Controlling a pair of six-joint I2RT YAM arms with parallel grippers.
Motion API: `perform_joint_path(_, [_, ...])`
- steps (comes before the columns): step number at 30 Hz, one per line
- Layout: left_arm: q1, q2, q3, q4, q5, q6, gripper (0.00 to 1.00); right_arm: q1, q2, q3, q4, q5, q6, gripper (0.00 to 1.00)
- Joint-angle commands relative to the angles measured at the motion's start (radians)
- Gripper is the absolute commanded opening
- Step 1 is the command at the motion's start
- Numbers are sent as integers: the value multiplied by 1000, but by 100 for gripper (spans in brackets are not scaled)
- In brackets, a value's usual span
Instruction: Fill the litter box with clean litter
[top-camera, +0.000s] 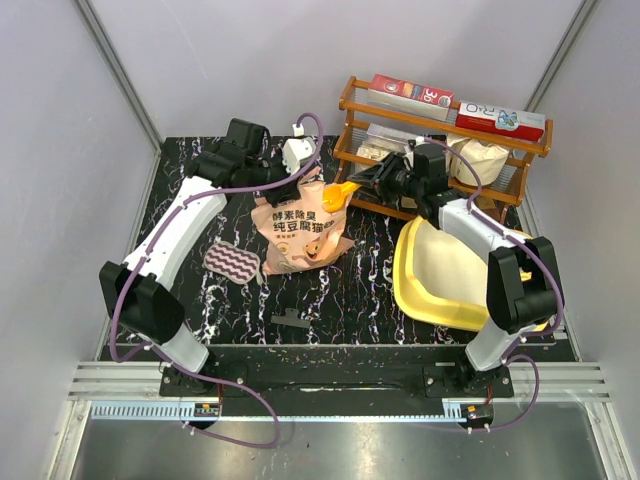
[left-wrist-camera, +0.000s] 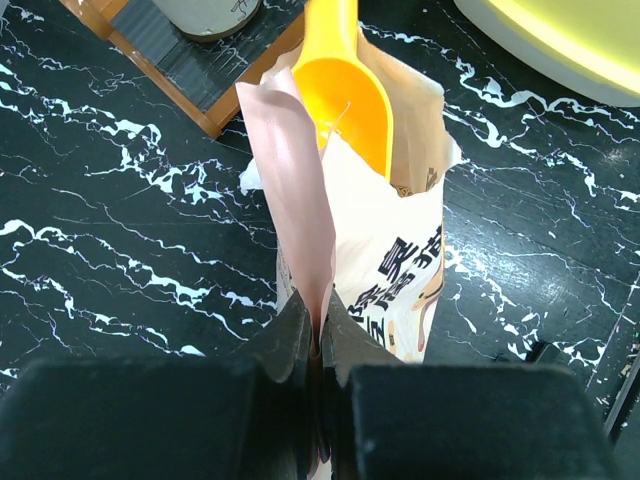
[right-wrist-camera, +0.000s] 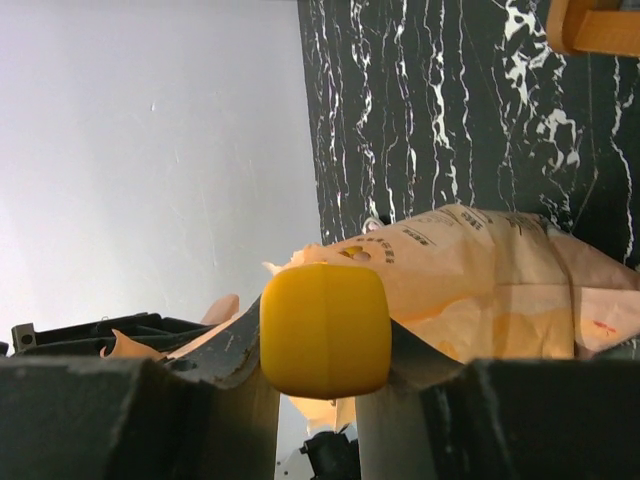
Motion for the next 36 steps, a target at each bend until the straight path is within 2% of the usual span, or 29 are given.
perform_joint_path(1, [-10, -45, 87, 106, 29, 0, 0, 33, -10, -2, 119, 18, 15, 0])
perform_joint_path(6, [-10, -74, 69, 106, 10, 29, 0, -76, -57, 3, 144, -117, -49, 0])
perform_joint_path(10, [-10, -88, 43, 106, 0, 46, 0, -102, -64, -28, 182, -235, -40, 0])
perform_joint_path(15, [-10, -83, 46, 106, -5, 48, 0, -136, -79, -91, 201, -220, 13, 0])
perform_joint_path(20, [-10, -78, 56, 99, -11, 54, 0, -145, -73, -141, 299, -217, 84, 0])
perform_joint_path(25, [-8, -78, 56, 88, -11, 76, 0, -163, -52, -140, 331, -228, 113, 0])
perform_joint_path(31, [-10, -80, 55, 63, 9, 112, 0, -174, 13, -181, 502, -255, 237, 0])
perform_joint_path(36, [-8, -71, 73, 53, -3, 126, 0, -174, 65, -183, 556, -266, 290, 0])
